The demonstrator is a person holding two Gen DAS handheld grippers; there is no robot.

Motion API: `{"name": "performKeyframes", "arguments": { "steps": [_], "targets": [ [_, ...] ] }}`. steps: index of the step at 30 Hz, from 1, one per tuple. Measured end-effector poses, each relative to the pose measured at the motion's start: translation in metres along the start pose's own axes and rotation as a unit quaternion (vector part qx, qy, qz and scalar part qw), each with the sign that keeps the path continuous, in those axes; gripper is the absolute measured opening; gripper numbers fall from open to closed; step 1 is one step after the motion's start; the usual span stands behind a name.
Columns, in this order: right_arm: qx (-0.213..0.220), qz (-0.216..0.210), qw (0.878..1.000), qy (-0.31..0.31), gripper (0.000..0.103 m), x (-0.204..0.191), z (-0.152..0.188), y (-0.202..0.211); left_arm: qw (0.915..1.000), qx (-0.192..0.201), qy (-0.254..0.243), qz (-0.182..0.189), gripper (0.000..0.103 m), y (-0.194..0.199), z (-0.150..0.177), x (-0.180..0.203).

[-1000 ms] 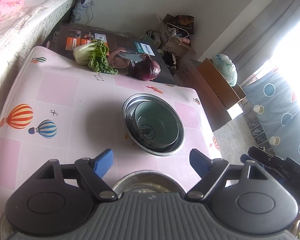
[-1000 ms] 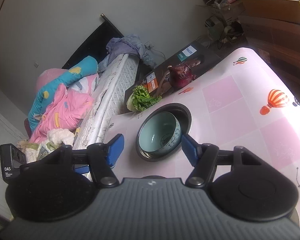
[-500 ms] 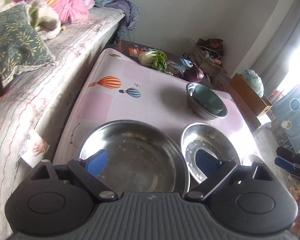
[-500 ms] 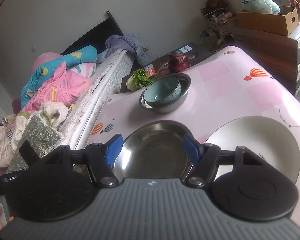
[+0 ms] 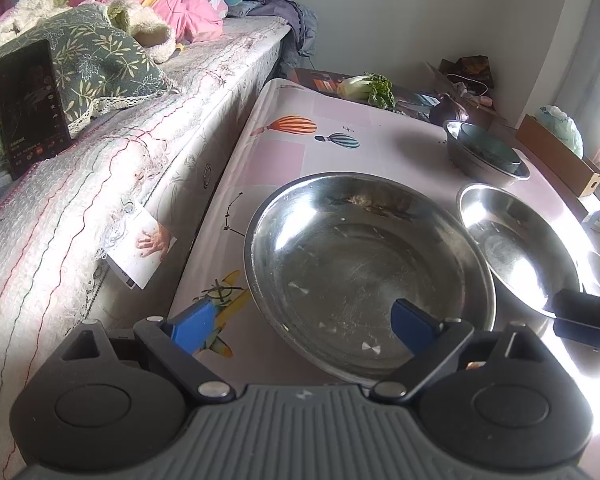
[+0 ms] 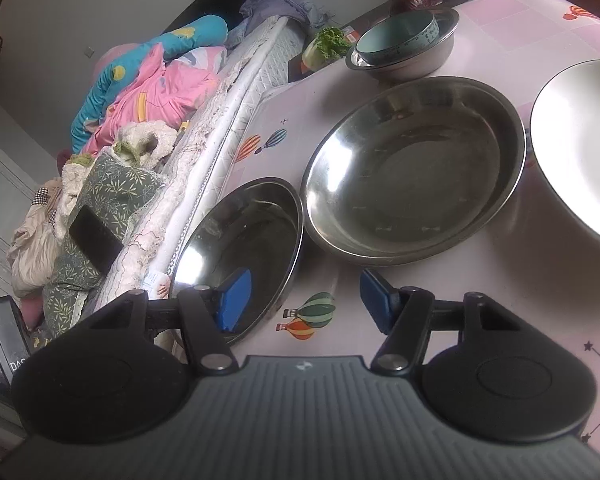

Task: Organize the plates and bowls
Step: 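Move the left gripper to a large stainless bowl while the right gripper approaches a stainless dish, then close the left gripper on the large stainless bowl rim while the right gripper grips the stainless dish rim, then lift the large stainless bowl with the left gripper while the right gripper lifts the stainless dish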

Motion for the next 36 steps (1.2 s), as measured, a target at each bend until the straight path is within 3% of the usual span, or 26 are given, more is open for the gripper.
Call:
{"name": "performKeyframes", "arguments": {
  "steps": [5,8,12,15,18,26,36],
  "targets": [
    [-0.006,-0.005,1.000,-0.020,0.050,-0.005,-0.007,-0.031,0.9997,-0.021,0.008,0.004,0.072,-0.017,-0.001,-0.009],
    [-0.015,-0.006,1.000,-0.021,0.045,-0.006,-0.009,-0.046,0.9995,-0.024,0.018,0.010,0.066,-0.022,-0.002,-0.014],
    [-0.026,-0.006,0.999,-0.017,0.035,-0.012,-0.009,-0.065,0.9995,-0.028,0.018,0.000,0.048,-0.026,-0.002,-0.018],
    [-0.039,-0.014,0.999,-0.017,0.020,-0.016,-0.007,-0.076,0.9995,-0.025,0.017,-0.005,0.036,-0.026,-0.003,-0.021],
    [-0.044,-0.012,0.999,-0.009,0.014,-0.020,-0.006,-0.080,0.9993,-0.029,0.022,0.007,0.022,-0.026,-0.003,-0.022],
    [-0.059,-0.014,0.998,0.014,0.013,-0.026,0.002,-0.070,0.9971,-0.043,0.047,0.042,0.021,-0.014,0.009,-0.021],
    [-0.080,-0.023,0.996,0.017,0.013,-0.021,0.028,-0.040,0.9949,-0.064,0.041,0.067,0.021,0.013,0.037,-0.016]
  ]
}}
Point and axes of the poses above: each gripper's, at about its wrist camera, not at the fingertips, and y roughly against the way its jaws point, x to its right, z to its underside, the point moved 7 cm from there along -y, roughly the way its jaws point, and after that the axes turned 1 degree about -x, right-handed, at the moved point
